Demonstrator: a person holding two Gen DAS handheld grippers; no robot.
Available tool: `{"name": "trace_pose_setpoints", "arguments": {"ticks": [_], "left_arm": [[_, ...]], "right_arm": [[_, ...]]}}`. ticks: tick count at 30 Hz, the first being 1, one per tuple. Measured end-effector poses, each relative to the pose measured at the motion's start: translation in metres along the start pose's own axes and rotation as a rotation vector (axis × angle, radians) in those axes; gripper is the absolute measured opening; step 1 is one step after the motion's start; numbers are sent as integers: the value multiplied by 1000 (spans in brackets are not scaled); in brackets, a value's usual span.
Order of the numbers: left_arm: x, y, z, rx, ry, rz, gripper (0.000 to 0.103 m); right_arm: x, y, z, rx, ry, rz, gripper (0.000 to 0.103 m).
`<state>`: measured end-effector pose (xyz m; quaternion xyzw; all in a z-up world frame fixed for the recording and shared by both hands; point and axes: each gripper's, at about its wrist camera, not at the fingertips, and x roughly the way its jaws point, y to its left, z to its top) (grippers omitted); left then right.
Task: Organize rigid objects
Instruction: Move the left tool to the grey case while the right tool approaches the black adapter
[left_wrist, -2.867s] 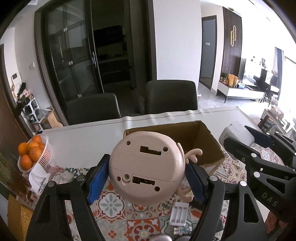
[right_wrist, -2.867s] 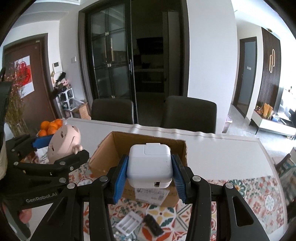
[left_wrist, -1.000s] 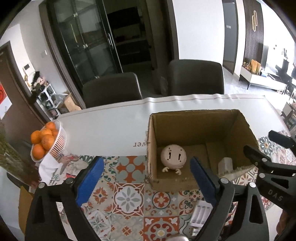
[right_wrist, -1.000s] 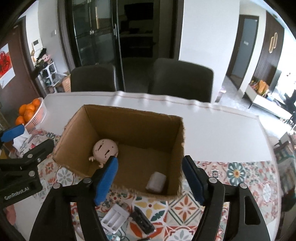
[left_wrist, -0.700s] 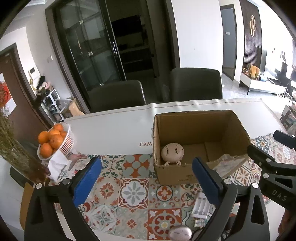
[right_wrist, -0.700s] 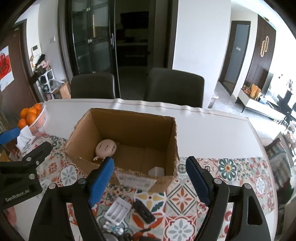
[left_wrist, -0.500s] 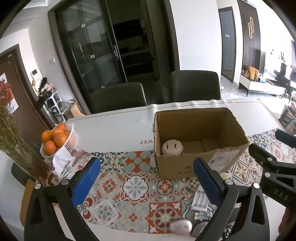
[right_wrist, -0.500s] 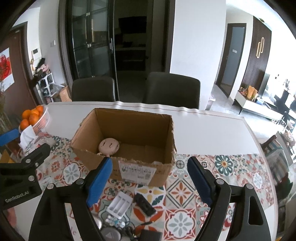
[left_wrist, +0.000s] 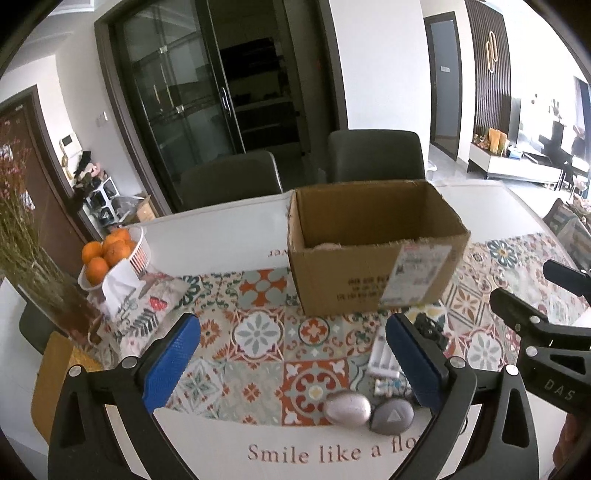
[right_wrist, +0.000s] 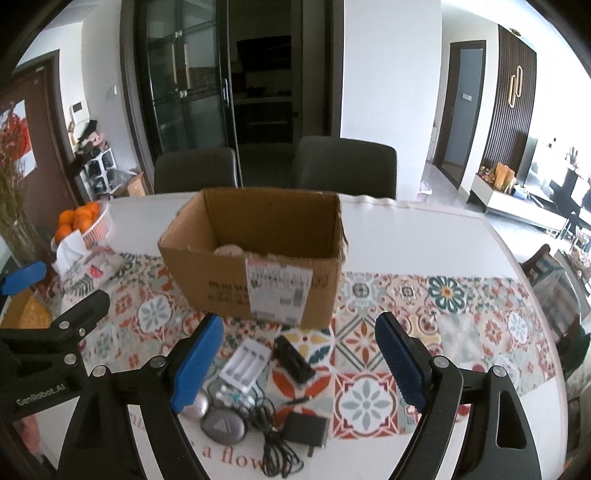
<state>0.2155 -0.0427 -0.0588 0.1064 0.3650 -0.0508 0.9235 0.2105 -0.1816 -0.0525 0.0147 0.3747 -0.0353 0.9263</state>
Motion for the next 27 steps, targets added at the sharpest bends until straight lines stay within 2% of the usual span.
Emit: {"name": "trace_pose_setpoints", "arguments": {"ticks": [9, 13, 27], "left_arm": [[5, -12, -38, -9, 38, -26, 102], [9, -15, -51, -10, 52, -24, 102], [41, -20, -99, -43, 175, -40, 102]], "right_arm": [[7, -4, -41, -13, 67, 9, 84], [17, -4, -57, -6, 124, 31, 84], [59, -3, -102, 6, 297, 102, 84]]}}
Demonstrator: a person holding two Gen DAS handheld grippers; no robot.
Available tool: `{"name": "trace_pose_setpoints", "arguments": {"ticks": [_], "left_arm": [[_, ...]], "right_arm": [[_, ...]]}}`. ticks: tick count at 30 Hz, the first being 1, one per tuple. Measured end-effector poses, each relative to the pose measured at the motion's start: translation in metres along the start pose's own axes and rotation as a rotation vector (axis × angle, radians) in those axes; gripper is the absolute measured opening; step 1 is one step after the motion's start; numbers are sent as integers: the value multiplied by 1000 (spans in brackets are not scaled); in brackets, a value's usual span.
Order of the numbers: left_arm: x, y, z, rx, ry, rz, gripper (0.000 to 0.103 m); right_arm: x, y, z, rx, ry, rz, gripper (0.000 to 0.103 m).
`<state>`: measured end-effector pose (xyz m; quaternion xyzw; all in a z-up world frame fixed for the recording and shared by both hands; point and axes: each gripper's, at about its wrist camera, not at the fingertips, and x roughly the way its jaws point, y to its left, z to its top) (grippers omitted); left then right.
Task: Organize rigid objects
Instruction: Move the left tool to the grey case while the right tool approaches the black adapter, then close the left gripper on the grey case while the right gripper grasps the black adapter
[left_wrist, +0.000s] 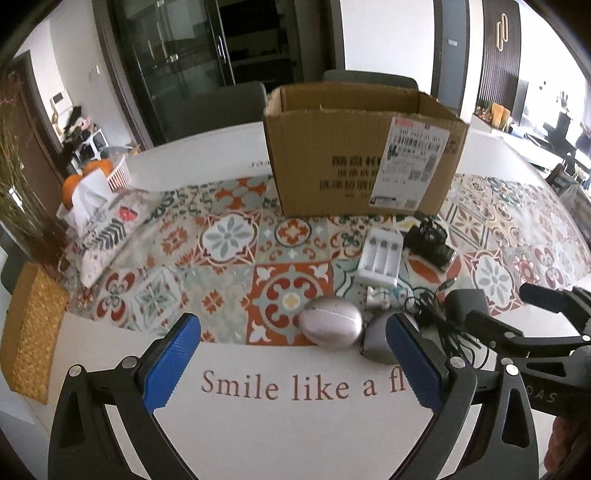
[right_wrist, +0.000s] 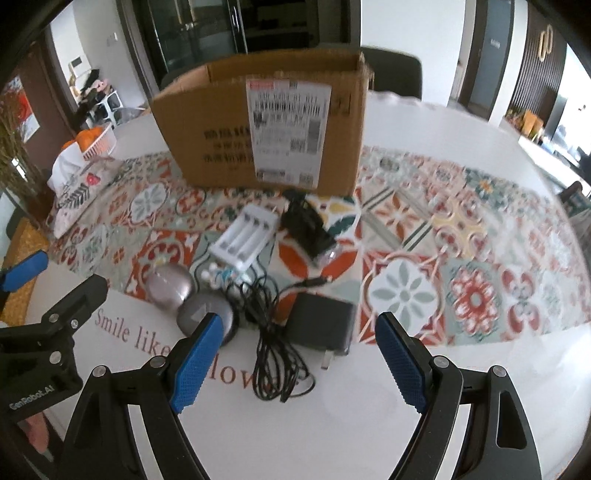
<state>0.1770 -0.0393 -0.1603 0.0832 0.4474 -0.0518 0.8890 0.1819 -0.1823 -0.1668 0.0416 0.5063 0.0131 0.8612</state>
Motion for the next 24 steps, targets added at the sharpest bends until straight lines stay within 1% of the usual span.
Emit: {"name": "trace_pose_setpoints", "arguments": {"ticks": [3, 7, 12, 16, 20, 24], "left_arm": [[9, -1, -5, -5, 17, -5, 102], [20, -5, -11, 13, 29, 8, 102], [32, -7, -17, 29, 45, 25, 102], [37, -7, -19, 30, 50, 34, 102], [41, -6, -20, 32, 51, 46, 102], [45, -4, -20, 29, 51, 50, 102]], "right_arm": [[12, -1, -4, 11, 27, 11, 84], [26, -3, -8, 9, 50, -18, 84], [46, -9, -14, 27, 90, -19, 84], [57, -9, -16, 25, 103, -14, 84], [66, -8, -14, 16, 98, -29, 84], [72, -7, -12, 15, 91, -27, 84]]}}
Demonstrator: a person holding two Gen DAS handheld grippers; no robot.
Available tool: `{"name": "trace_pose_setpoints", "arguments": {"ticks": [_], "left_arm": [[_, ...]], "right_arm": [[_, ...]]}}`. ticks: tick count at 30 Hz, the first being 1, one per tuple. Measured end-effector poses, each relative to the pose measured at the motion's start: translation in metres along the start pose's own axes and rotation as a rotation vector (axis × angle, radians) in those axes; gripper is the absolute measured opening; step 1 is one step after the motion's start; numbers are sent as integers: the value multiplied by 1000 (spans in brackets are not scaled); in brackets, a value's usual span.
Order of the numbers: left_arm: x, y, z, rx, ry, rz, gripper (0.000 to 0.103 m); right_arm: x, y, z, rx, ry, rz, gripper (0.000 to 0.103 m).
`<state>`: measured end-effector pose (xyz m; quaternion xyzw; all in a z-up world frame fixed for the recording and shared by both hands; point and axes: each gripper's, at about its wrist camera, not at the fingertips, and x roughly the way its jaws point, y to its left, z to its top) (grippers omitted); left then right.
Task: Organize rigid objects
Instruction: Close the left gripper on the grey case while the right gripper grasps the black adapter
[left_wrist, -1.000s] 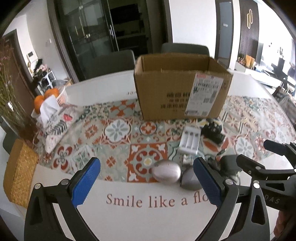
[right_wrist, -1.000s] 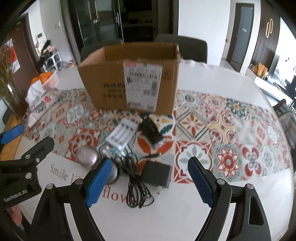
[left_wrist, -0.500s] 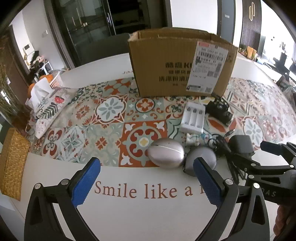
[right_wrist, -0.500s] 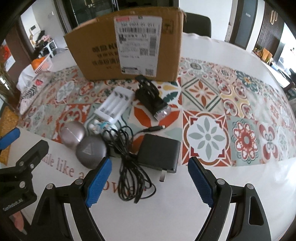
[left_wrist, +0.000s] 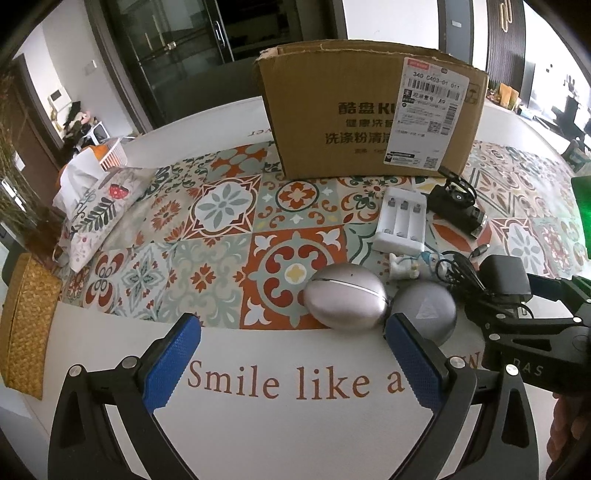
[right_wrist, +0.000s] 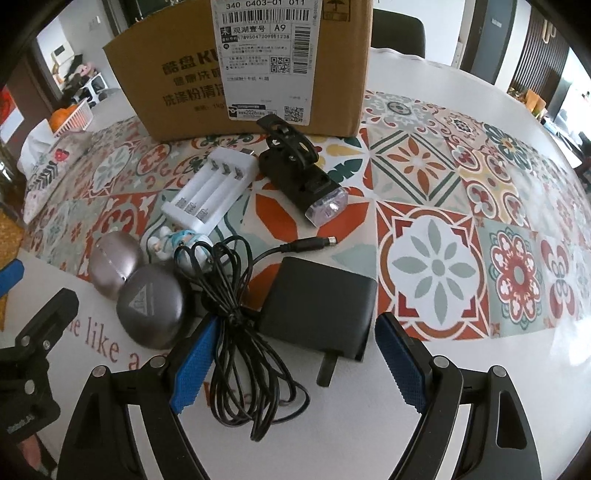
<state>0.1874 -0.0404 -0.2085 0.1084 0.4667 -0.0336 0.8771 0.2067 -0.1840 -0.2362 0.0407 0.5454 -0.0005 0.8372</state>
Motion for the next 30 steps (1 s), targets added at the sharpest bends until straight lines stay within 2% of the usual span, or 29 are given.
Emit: {"name": "trace_pose_setpoints", "arguments": {"ticks": [15, 24, 30], "left_arm": [[2, 0, -5, 6, -13, -2, 102], [-6, -8, -7, 32, -53, -71, 101], [-14, -24, -9, -2, -67, -122, 98]], "right_arm": [[2, 1, -2, 4, -30, -18, 79], [-24, -7, -15, 61, -57, -30, 78], [-39, -20, -25, 69, -68, -48, 78]]}}
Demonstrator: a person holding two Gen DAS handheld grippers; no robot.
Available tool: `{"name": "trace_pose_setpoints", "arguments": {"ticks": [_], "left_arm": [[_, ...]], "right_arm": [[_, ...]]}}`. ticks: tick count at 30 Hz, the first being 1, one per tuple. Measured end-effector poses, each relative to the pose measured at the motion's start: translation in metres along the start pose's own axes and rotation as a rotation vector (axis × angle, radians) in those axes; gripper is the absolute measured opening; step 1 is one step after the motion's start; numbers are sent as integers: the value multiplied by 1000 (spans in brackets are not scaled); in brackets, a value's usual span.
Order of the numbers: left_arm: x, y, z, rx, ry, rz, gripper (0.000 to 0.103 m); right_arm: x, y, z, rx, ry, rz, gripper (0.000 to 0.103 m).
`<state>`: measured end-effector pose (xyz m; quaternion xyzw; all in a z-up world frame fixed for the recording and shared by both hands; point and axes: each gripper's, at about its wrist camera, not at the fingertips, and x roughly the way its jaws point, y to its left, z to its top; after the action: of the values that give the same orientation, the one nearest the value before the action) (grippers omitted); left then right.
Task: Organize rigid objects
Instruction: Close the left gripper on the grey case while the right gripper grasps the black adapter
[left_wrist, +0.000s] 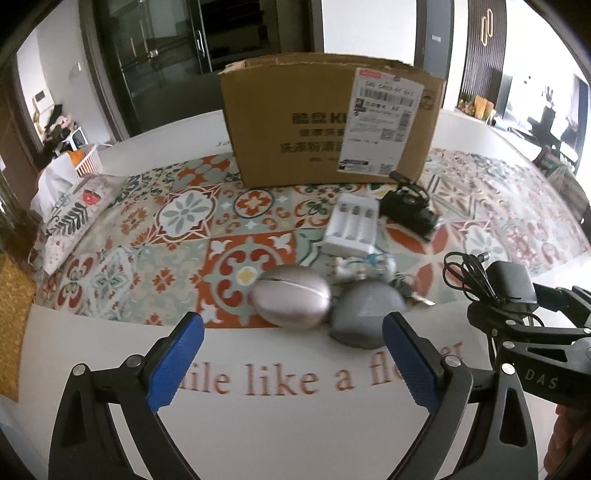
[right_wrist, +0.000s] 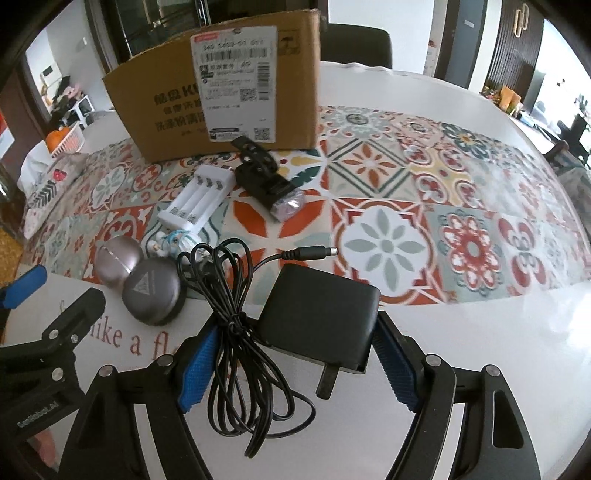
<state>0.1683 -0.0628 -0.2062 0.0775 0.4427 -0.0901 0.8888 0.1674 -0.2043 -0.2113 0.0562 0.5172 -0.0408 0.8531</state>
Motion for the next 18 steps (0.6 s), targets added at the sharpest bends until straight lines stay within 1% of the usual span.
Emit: {"name": "trace_pose_setpoints", "arguments": {"ticks": [4, 8, 11, 12, 15, 16, 18], "left_arm": [[-1, -13, -3, -39, -24, -11, 98], [5, -26, -8, -87, -14, -23, 96], [13, -33, -10, -95, -3, -16, 94], [18, -36, -11, -96, 3, -12, 91], [30, -41, -14, -113, 46, -7, 77], [33, -42, -15, -120, 58, -11, 75], [37, -44, -17, -129, 62, -8, 75]], "right_arm": [[-6, -14, -1, 2, -13, -5, 78], [-10, -28, 0, -8, -31, -14, 78], [-9, -36, 2, -23, -37, -9, 78], [-8, -37, 2, -29, -38, -7, 78], [-3, -39, 2, -56, -39, 3, 78], [-1, -39, 2, -61, -38, 8, 78], [3, -39, 2, -74, -37, 16, 78]]}}
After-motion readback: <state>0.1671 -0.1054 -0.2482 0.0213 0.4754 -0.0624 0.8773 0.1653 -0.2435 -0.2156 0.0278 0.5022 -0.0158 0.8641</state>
